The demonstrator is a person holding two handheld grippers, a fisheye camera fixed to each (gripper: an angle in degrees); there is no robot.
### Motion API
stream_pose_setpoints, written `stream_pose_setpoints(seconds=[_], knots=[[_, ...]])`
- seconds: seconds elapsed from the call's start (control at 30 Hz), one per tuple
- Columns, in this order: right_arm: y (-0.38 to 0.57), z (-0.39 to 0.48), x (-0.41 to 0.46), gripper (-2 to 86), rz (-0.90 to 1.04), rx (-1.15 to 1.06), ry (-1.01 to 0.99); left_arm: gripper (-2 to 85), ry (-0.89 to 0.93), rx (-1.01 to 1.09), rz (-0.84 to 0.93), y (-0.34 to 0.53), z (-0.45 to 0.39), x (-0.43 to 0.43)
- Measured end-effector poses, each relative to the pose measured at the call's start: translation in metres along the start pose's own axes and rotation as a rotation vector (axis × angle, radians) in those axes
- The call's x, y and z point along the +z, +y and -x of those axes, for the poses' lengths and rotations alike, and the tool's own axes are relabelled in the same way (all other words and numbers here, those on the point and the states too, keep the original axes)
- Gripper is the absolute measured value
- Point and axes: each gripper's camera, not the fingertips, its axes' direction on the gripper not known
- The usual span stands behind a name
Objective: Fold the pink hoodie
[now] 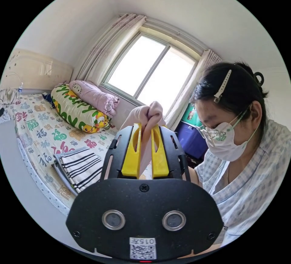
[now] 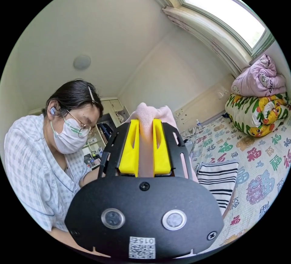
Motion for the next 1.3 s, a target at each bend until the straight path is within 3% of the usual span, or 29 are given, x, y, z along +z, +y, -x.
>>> stream_pose_setpoints(seconds=[0.2,0.47,0.67,0.8,0.9,1.07,1.1,1.2,1.3], knots=[[0.050,0.045,-0.050,7.5,0.000,0.043,0.041,5.0,0.110,-0.041,0.073,0.044,0.021,-0.009],[0.104,0.182,-0.103,7.5,0.070,0.054,0.181,4.9,0.333,-0.156,0.122,0.115,0.041,-0.033],[0.142,0.271,-0.120,7.6,0.131,0.108,0.242,4.9,0.509,-0.257,0.141,0.162,0.051,-0.047],[0.158,0.292,-0.101,7.6,0.227,0.127,0.305,5.0,0.527,-0.319,0.147,0.187,0.078,-0.053],[0.188,0.248,-0.050,7.7,0.432,0.142,0.427,5.1,0.404,-0.418,0.152,0.227,0.133,-0.054],[0.376,0.024,0.097,8.4,0.955,0.349,0.718,5.0,-0.265,-0.689,0.386,0.361,0.301,-0.022],[0.393,0.013,0.108,8.4,0.971,0.330,0.709,4.8,-0.318,-0.745,0.400,0.377,0.320,-0.019],[0.411,0.005,0.123,8.5,0.892,0.354,0.715,4.0,-0.192,-0.897,0.227,0.422,0.374,-0.025],[0.442,0.032,0.130,8.5,0.931,0.226,0.749,4.2,-0.240,-0.794,0.289,0.418,0.379,-0.021]])
